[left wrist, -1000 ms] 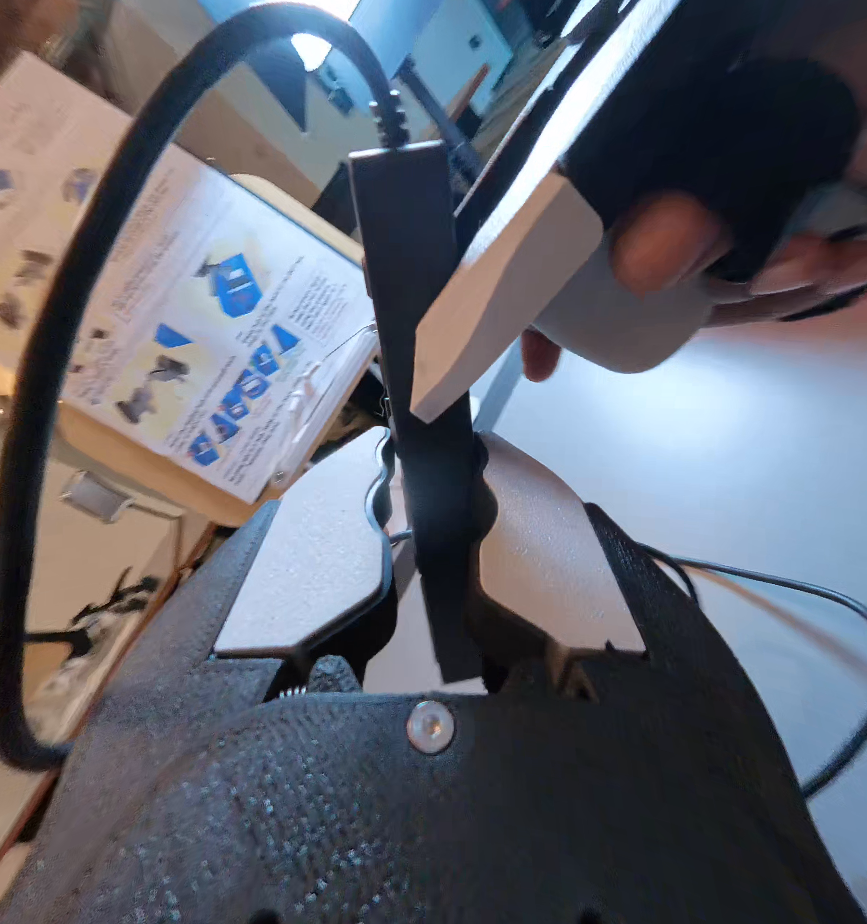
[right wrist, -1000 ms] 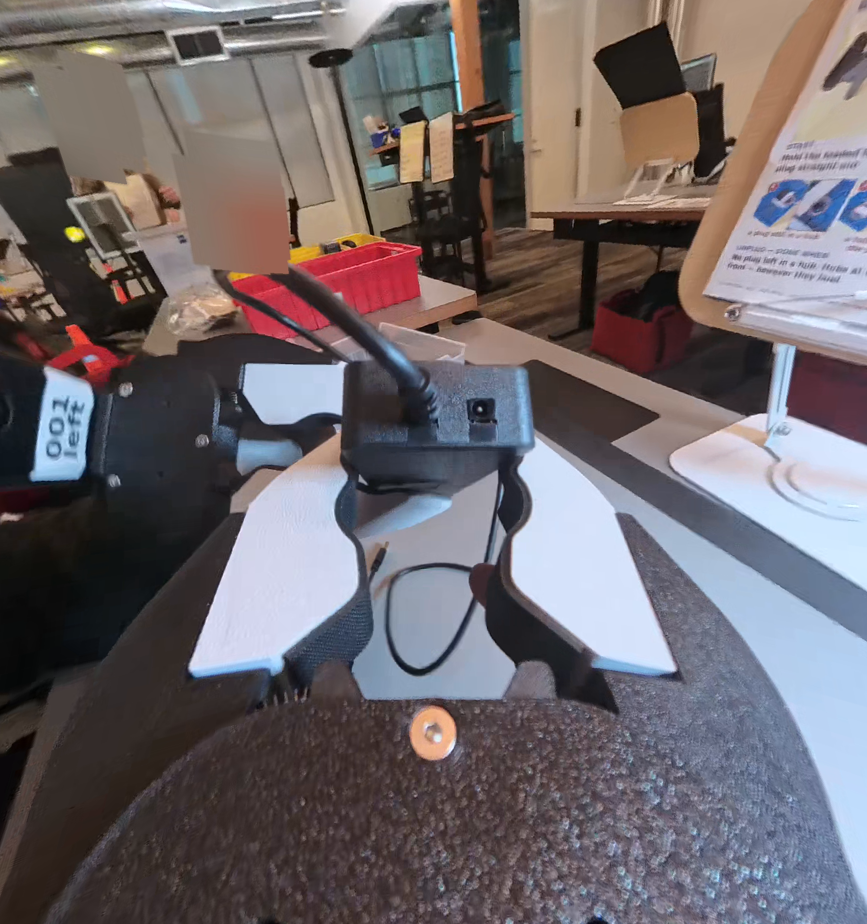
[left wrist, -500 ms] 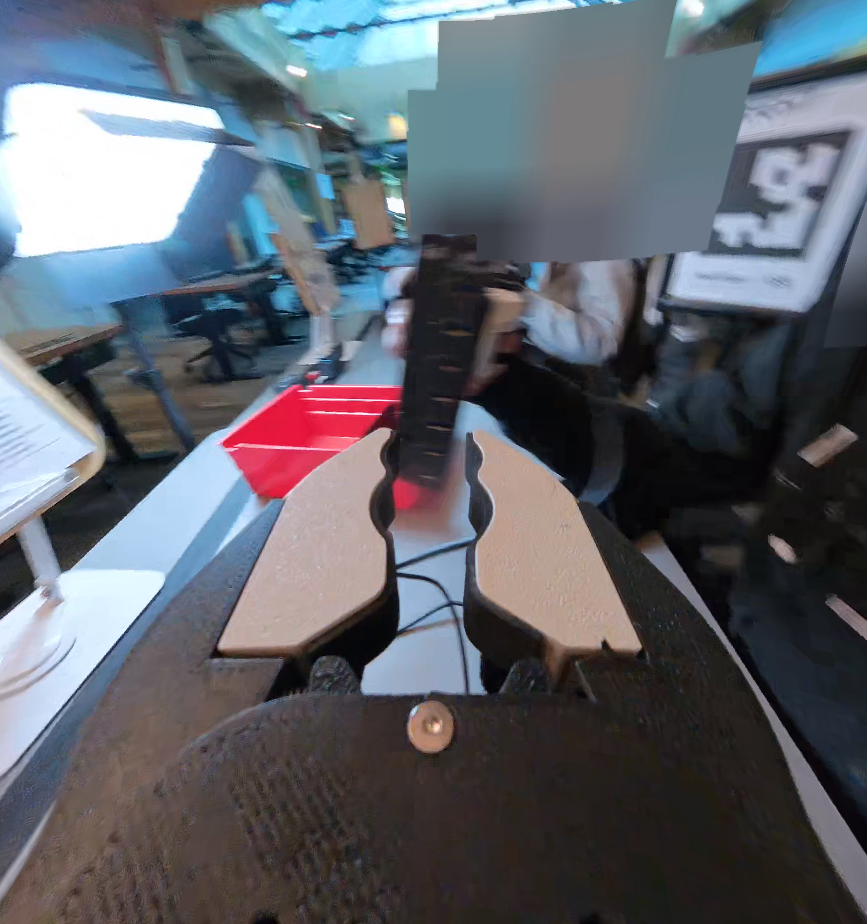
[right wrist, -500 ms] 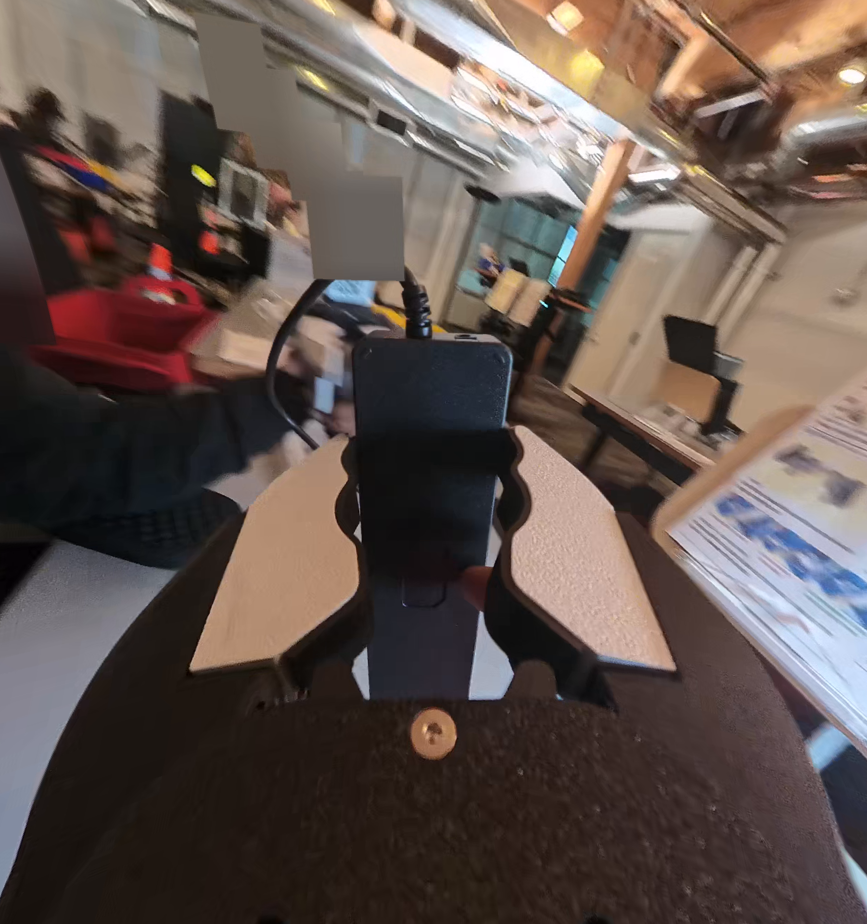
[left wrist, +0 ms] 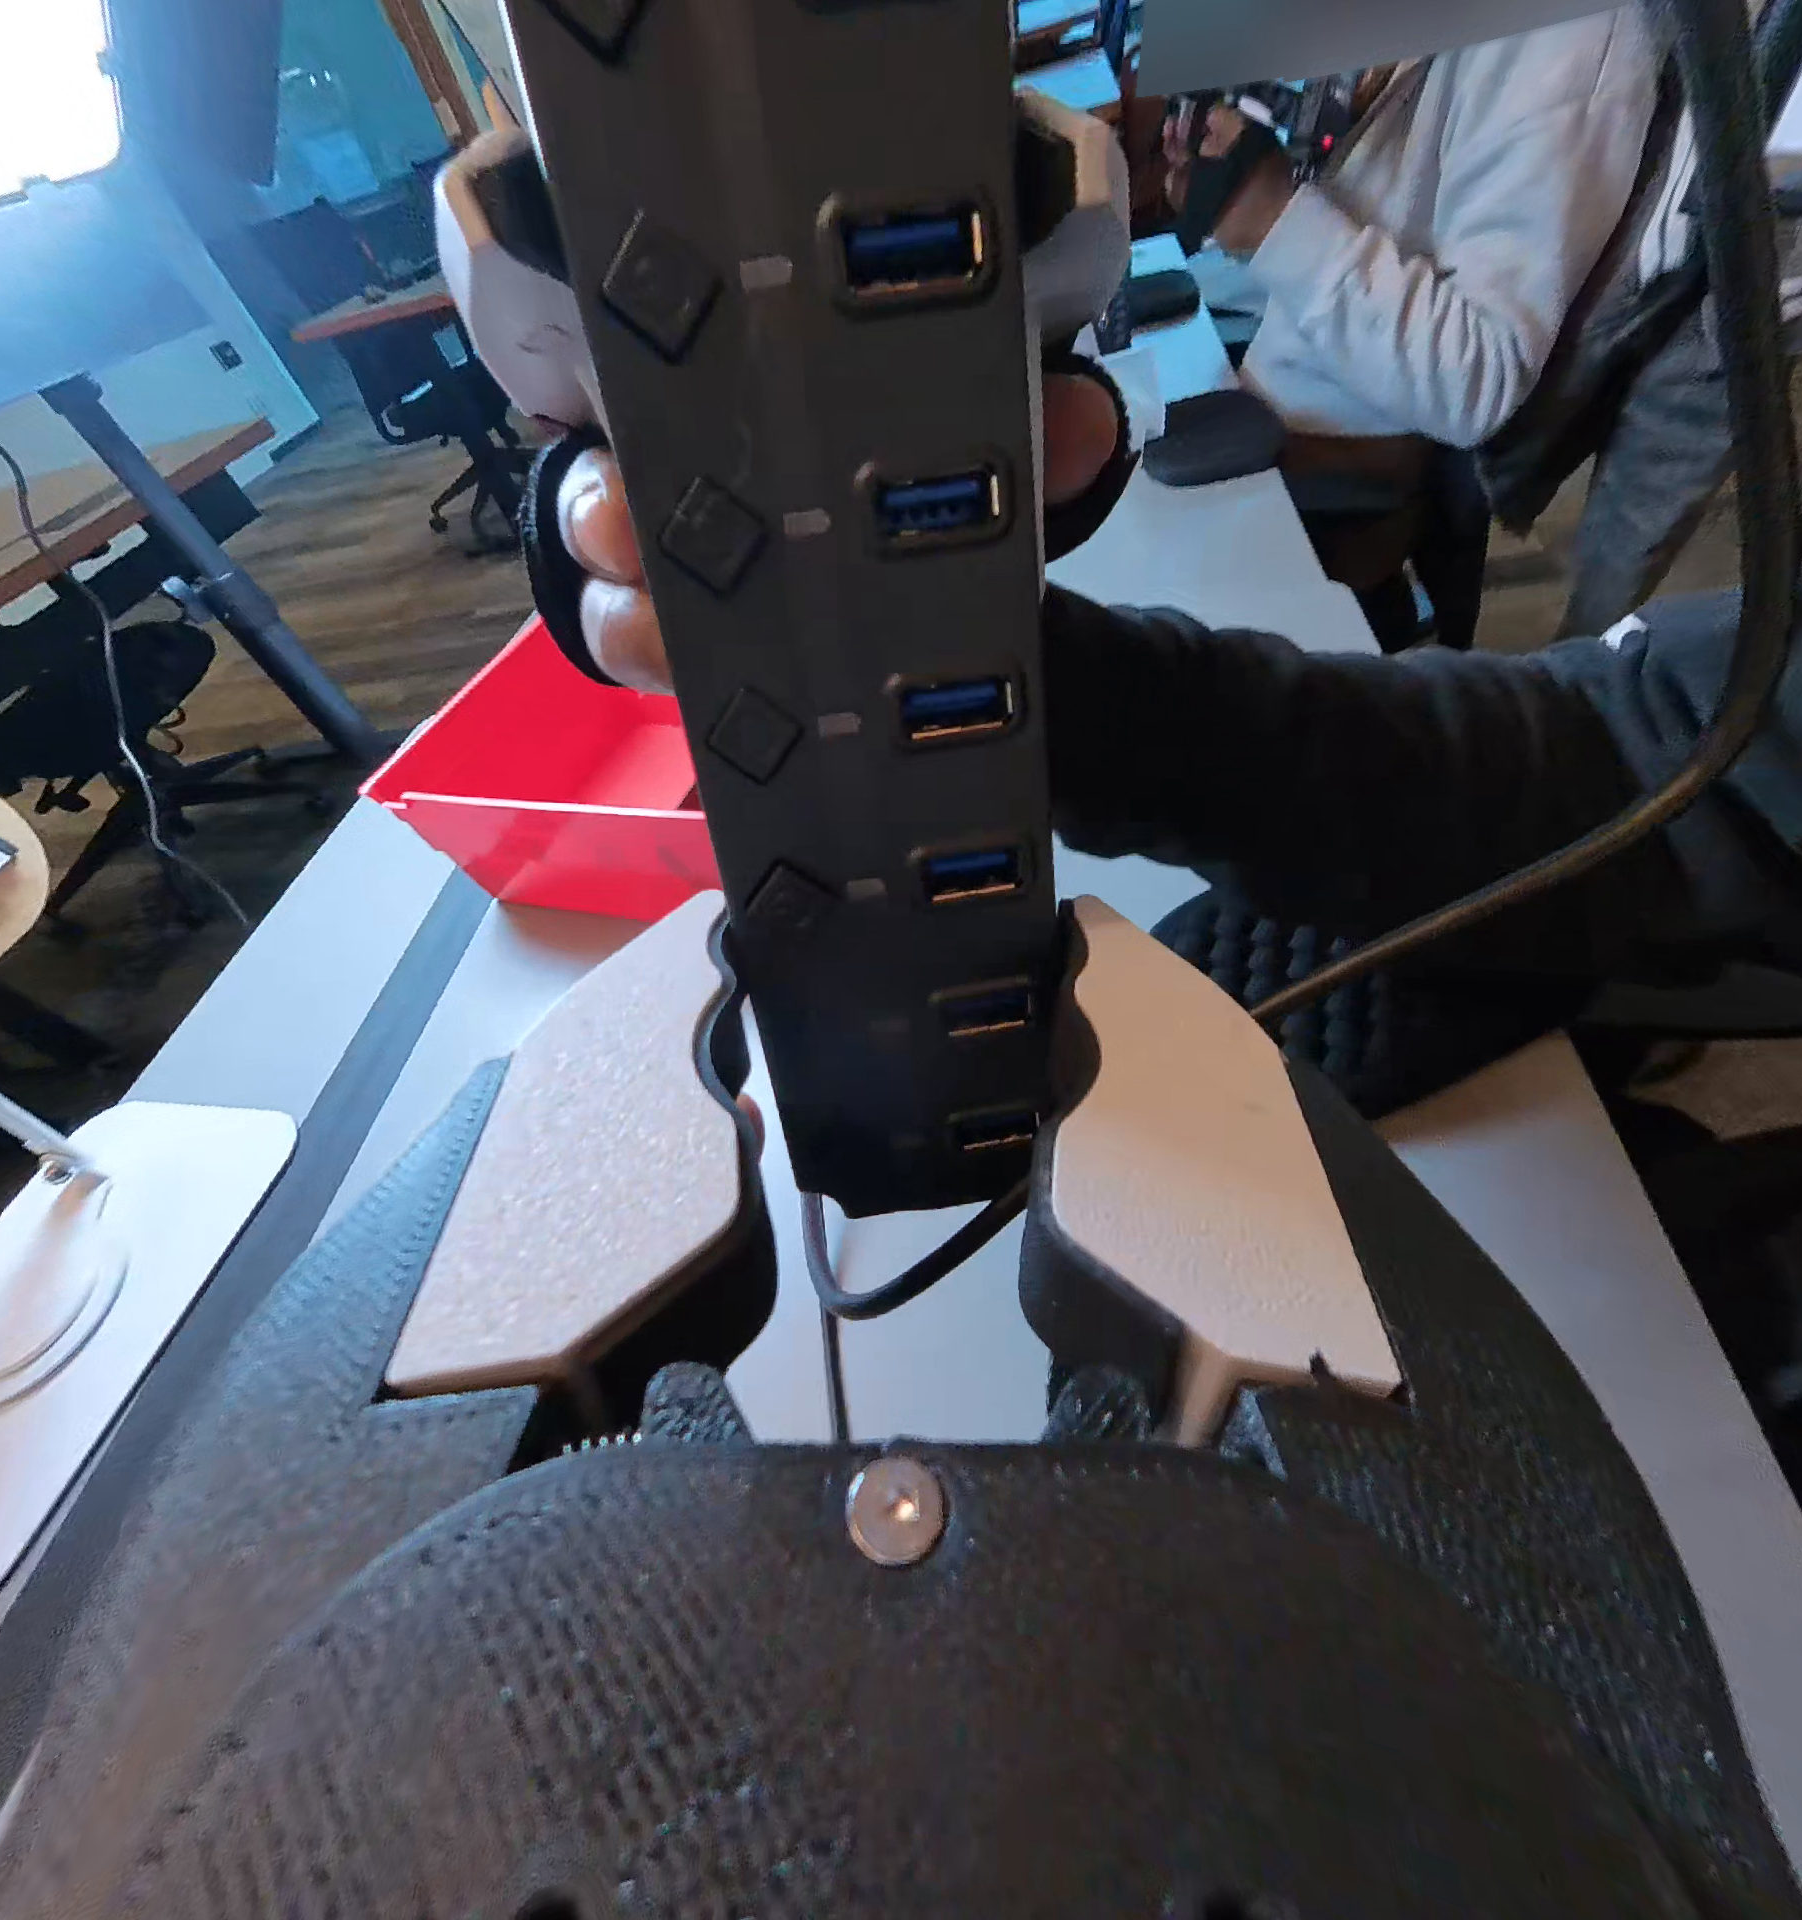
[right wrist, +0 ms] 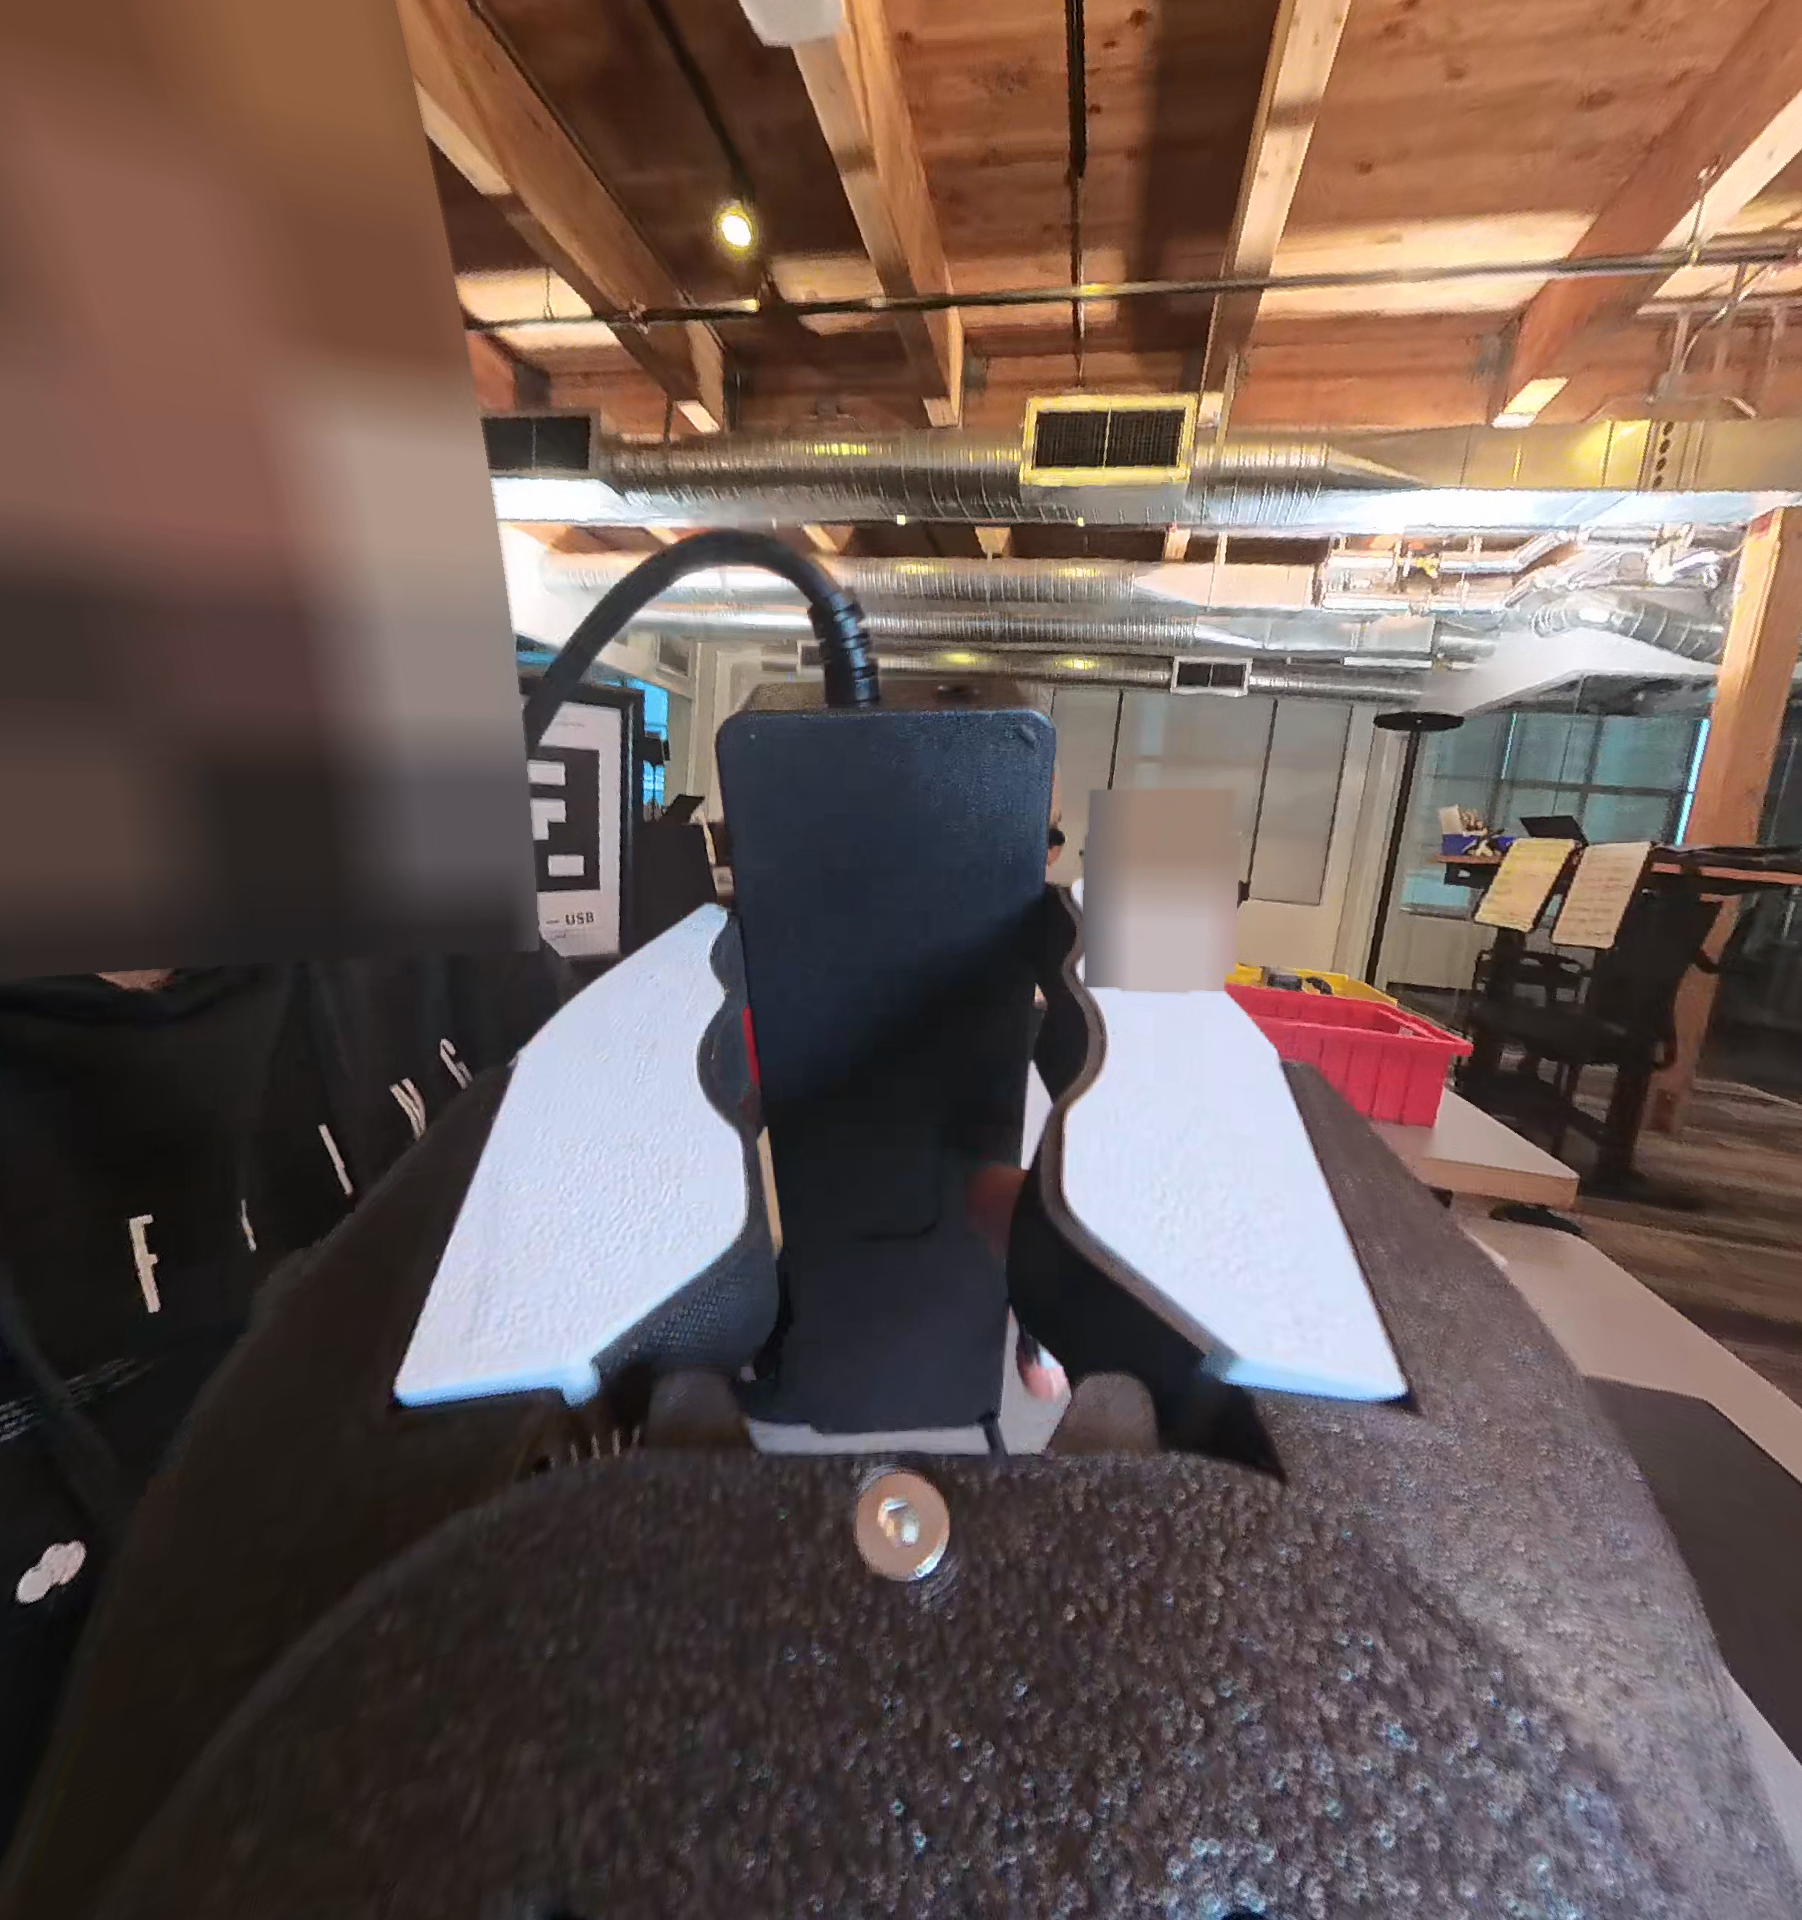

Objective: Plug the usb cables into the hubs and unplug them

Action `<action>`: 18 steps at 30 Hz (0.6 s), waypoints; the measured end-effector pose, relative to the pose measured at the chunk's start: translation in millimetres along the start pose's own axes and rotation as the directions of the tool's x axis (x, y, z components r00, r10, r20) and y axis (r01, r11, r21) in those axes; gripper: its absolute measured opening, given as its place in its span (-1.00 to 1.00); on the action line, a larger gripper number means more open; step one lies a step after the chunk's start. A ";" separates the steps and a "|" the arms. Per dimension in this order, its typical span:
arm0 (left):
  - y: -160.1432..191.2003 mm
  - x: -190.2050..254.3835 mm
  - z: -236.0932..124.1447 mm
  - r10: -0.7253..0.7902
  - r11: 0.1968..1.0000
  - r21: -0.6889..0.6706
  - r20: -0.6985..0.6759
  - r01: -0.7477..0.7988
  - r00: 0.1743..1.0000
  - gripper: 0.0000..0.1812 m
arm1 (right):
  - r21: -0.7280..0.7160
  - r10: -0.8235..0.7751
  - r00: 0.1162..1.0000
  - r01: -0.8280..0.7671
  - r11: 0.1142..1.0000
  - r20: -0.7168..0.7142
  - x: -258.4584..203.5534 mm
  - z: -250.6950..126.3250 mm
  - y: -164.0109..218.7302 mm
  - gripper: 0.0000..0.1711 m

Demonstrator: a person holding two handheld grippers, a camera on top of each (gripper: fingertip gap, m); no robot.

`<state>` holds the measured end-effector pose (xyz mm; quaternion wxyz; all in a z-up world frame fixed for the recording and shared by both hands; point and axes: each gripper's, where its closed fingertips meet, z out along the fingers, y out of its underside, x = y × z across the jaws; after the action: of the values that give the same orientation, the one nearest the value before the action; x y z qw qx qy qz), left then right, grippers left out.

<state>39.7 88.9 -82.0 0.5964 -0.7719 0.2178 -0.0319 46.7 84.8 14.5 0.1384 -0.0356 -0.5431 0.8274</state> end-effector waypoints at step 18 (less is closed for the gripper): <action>69.5 -1.3 -37.7 -0.060 0.955 -0.296 -0.199 -0.002 0.978 -0.39 | -0.586 -0.097 0.980 -0.023 0.810 -0.173 26.4 16.8 124.7 -0.12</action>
<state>6.1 41.7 -135.8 0.4487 -0.8477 0.2690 -0.0876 -5.8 30.6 -89.6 0.1892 -0.1465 -0.7554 0.6099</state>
